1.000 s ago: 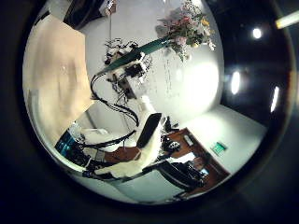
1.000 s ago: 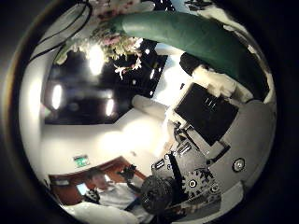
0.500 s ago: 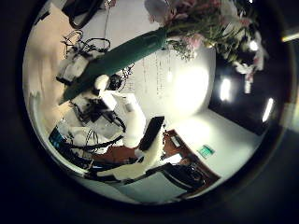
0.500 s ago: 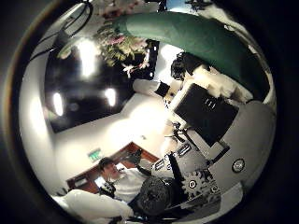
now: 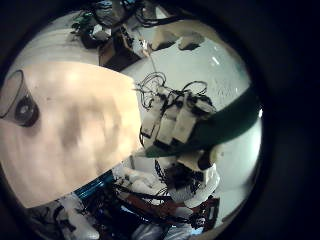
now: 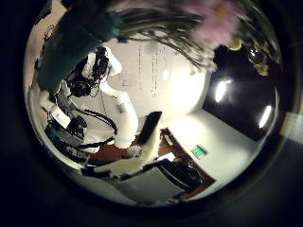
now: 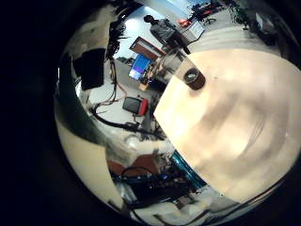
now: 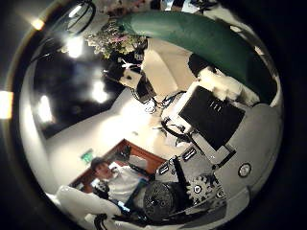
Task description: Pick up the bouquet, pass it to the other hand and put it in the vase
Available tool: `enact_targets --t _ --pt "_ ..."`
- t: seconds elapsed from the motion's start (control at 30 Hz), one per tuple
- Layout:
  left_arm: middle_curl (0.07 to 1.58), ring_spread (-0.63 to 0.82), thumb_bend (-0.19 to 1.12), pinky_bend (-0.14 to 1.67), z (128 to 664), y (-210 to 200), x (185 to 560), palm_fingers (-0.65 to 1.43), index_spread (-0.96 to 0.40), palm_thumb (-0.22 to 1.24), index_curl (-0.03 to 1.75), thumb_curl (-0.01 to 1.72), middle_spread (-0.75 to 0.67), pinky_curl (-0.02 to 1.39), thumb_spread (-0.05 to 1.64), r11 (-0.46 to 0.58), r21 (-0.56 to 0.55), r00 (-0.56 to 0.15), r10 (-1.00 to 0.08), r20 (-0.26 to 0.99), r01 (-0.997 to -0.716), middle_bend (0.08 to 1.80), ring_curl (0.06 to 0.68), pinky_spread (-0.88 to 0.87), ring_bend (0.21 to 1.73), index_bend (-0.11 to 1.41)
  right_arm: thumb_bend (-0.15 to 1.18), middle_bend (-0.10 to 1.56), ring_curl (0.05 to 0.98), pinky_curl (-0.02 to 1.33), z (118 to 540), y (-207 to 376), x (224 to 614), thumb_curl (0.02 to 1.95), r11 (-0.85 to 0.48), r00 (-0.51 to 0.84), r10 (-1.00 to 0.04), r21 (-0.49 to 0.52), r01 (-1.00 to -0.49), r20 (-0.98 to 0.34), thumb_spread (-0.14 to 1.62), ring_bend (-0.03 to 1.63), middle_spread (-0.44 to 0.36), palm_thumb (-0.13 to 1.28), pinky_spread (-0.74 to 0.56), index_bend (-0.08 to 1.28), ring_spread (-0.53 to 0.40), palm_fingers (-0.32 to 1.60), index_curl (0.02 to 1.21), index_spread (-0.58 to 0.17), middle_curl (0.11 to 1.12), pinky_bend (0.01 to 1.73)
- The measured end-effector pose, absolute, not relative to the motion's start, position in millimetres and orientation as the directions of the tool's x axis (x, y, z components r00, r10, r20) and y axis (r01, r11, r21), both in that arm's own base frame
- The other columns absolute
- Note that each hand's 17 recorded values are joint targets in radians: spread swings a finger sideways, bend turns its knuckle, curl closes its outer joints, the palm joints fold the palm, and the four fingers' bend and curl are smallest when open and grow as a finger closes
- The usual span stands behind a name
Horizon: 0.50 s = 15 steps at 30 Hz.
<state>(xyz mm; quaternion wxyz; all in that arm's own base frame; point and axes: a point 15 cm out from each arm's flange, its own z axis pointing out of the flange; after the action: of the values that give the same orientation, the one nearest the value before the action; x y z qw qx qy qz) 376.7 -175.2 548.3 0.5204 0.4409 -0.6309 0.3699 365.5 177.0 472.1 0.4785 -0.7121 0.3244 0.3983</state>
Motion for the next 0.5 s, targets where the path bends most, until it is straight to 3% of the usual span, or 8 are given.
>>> enact_targets --t 0.13,0.27,0.37,0.4,0.5 --pt "0.48 0.29 -0.01 0.56 548 -187 377 0.51 0.06 0.35 0.35 0.34 0.06 0.04 1.02 0.355 0.006 -0.055 -0.163 0.985 -0.935 0.53 0.175 0.33 0.6 0.18 0.04 1.39 0.641 0.93 474 179 365 1.36 -0.333 0.478 -0.084 -0.427 -0.84 -0.874 0.79 1.51 -0.123 1.19 -0.21 1.21 -0.177 1.15 0.82 -0.212 0.74 1.21" --pt "0.55 0.01 0.0 0.78 551 -183 381 0.9 -0.05 0.43 0.37 0.36 -0.09 0.06 1.03 0.341 -0.002 -0.054 -0.142 0.988 -0.94 0.67 0.201 0.03 0.73 0.18 0.03 1.39 0.641 0.94 474 181 367 1.37 -0.331 0.485 -0.1 -0.43 -0.84 -0.869 0.79 1.51 -0.123 1.19 -0.21 1.21 -0.177 1.15 0.82 -0.212 0.74 1.2" --pt "0.63 -0.25 0.02 1.0 557 -186 382 1.1 -0.17 0.56 0.41 0.38 -0.22 0.14 1.06 0.334 -0.015 -0.06 -0.125 0.99 -0.943 0.75 0.297 -0.21 0.96 0.21 0.02 1.39 0.641 0.95 473 180 368 1.38 -0.329 0.485 -0.103 -0.43 -0.841 -0.869 0.79 1.51 -0.123 1.19 -0.21 1.21 -0.177 1.15 0.82 -0.211 0.74 1.2" --pt "0.67 -0.3 0.07 1.09 558 -186 383 1.24 -0.21 0.66 0.45 0.41 -0.25 0.18 1.07 0.331 -0.019 -0.061 -0.117 0.991 -0.943 0.78 0.341 -0.26 1.06 0.27 0.02 1.39 0.641 0.95 473 181 368 1.38 -0.327 0.485 -0.108 -0.43 -0.842 -0.868 0.79 1.51 -0.123 1.19 -0.21 1.21 -0.178 1.15 0.82 -0.211 0.74 1.2" --pt "0.75 -0.37 0.1 1.25 566 -173 388 1.28 -0.33 0.78 0.55 0.46 -0.33 0.25 1.07 0.288 -0.064 -0.088 -0.07 0.994 -0.956 0.87 0.414 -0.36 1.2 0.46 0.01 1.4 0.641 0.96 473 180 375 1.38 -0.302 0.493 -0.136 -0.438 -0.847 -0.859 0.8 1.5 -0.123 1.18 -0.21 1.21 -0.178 1.15 0.82 -0.212 0.74 1.19"
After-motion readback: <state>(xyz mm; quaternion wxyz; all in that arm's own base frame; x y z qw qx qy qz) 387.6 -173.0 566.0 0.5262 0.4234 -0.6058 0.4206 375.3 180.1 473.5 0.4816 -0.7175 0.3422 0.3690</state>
